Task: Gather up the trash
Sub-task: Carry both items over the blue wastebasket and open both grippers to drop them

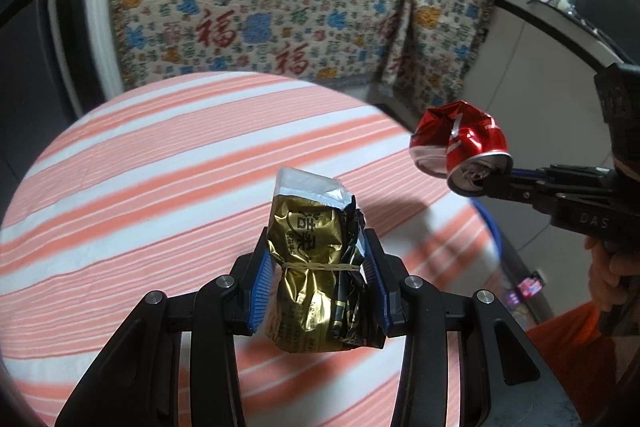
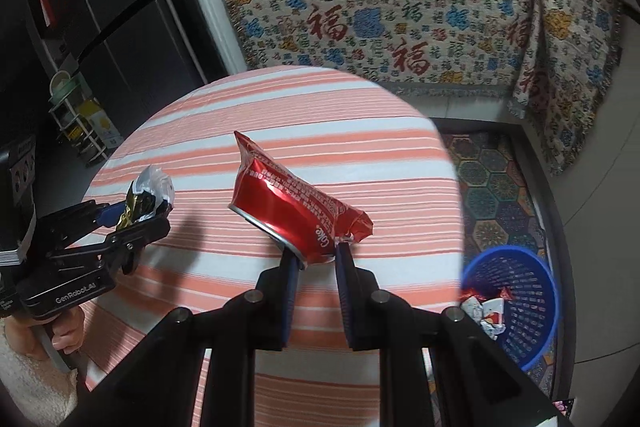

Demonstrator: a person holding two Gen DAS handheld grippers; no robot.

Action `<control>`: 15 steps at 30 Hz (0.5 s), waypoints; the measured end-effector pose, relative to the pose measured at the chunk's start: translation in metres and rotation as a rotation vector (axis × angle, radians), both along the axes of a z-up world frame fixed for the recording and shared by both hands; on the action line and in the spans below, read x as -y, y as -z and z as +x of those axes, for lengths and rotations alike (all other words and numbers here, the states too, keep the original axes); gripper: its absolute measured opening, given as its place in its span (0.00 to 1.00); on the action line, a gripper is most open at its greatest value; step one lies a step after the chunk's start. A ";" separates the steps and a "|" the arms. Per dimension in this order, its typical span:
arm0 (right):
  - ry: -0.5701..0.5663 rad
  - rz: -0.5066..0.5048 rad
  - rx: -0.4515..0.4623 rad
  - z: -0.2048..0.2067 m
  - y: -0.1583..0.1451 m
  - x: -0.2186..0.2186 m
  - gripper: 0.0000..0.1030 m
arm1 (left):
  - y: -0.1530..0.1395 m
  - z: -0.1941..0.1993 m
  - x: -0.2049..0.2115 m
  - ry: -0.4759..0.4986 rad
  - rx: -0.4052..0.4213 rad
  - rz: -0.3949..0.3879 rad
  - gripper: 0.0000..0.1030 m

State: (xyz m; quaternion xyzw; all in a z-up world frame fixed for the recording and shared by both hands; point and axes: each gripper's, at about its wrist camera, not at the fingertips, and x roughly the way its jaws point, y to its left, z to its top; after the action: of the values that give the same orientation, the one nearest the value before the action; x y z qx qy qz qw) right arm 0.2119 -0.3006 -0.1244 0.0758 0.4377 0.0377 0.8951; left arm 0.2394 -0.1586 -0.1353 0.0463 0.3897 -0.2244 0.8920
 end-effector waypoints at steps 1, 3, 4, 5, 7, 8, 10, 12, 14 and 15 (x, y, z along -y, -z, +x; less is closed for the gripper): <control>0.015 -0.005 0.004 -0.004 -0.002 0.009 0.18 | -0.002 -0.001 0.009 0.014 -0.006 -0.011 0.41; 0.056 -0.022 0.006 -0.016 -0.005 0.034 0.18 | -0.004 -0.003 0.037 0.057 -0.016 -0.029 0.41; 0.074 -0.029 0.004 -0.019 -0.006 0.045 0.18 | -0.005 -0.004 0.050 0.076 -0.020 -0.036 0.41; 0.107 -0.038 -0.003 -0.026 -0.004 0.061 0.18 | -0.005 -0.004 0.065 0.099 -0.027 -0.046 0.41; 0.171 -0.056 -0.024 -0.036 0.001 0.092 0.18 | -0.004 -0.005 0.100 0.151 -0.042 -0.072 0.41; 0.211 -0.070 -0.043 -0.043 0.007 0.111 0.18 | -0.003 -0.005 0.119 0.174 -0.050 -0.084 0.41; 0.272 -0.079 -0.083 -0.054 0.021 0.144 0.18 | 0.004 -0.005 0.159 0.224 -0.074 -0.095 0.41; 0.323 -0.066 -0.132 -0.060 0.039 0.176 0.19 | 0.013 -0.004 0.193 0.249 -0.099 -0.104 0.41; 0.358 -0.035 -0.183 -0.062 0.060 0.205 0.19 | 0.028 0.003 0.228 0.255 -0.133 -0.105 0.41; 0.370 -0.020 -0.199 -0.063 0.069 0.216 0.19 | 0.035 0.007 0.240 0.261 -0.148 -0.099 0.42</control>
State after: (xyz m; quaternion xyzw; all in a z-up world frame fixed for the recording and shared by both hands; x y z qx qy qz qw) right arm 0.1491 -0.5165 -0.1935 0.1495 0.5029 -0.1393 0.8398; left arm 0.2465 -0.3987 -0.1699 0.0356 0.4337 -0.3600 0.8253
